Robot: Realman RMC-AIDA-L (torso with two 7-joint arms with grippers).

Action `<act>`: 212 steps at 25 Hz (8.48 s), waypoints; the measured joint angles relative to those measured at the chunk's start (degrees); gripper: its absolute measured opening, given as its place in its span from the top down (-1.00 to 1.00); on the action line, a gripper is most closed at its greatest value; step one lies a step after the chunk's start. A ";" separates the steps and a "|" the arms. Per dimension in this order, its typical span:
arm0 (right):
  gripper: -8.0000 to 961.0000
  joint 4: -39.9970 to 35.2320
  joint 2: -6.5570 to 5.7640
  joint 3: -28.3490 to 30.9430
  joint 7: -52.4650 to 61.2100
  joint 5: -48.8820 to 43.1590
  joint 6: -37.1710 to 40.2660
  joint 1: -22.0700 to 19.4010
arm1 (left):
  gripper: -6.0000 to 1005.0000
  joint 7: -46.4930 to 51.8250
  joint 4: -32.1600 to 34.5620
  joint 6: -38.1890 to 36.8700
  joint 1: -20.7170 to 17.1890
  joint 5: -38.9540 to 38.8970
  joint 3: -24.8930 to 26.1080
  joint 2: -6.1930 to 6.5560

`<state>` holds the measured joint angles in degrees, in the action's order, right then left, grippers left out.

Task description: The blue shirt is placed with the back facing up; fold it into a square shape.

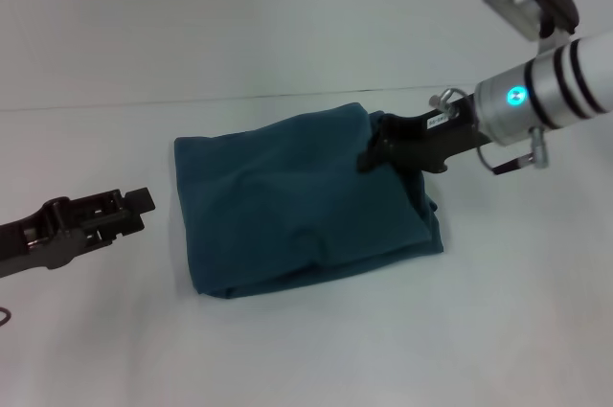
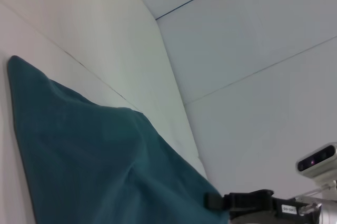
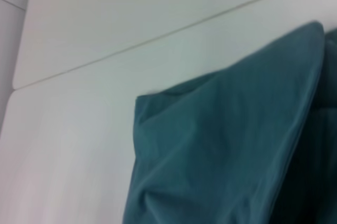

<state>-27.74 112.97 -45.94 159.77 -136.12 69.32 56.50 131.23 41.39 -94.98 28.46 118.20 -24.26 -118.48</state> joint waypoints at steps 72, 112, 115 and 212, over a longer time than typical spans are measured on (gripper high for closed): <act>0.56 -8.76 -1.09 -4.45 8.34 -8.76 -1.18 -1.39 | -0.07 0.52 -1.49 1.07 -0.15 -0.95 2.85 0.17; 0.46 -13.39 -2.76 1.85 -5.30 1.82 4.90 -5.84 | -0.09 2.33 -0.71 -0.16 -0.18 -0.76 2.38 1.02; 0.21 -13.74 -4.30 3.00 -8.33 6.26 9.82 -7.15 | -0.25 4.44 -0.15 -1.24 -0.22 0.70 1.91 1.09; -0.92 -11.63 -7.90 8.95 -8.26 6.48 16.82 -9.62 | 0.75 16.71 1.47 15.07 4.53 9.90 -20.24 0.55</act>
<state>-39.37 105.07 -37.00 151.51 -129.64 86.14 46.88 147.94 42.86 -79.91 33.00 128.10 -44.50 -117.93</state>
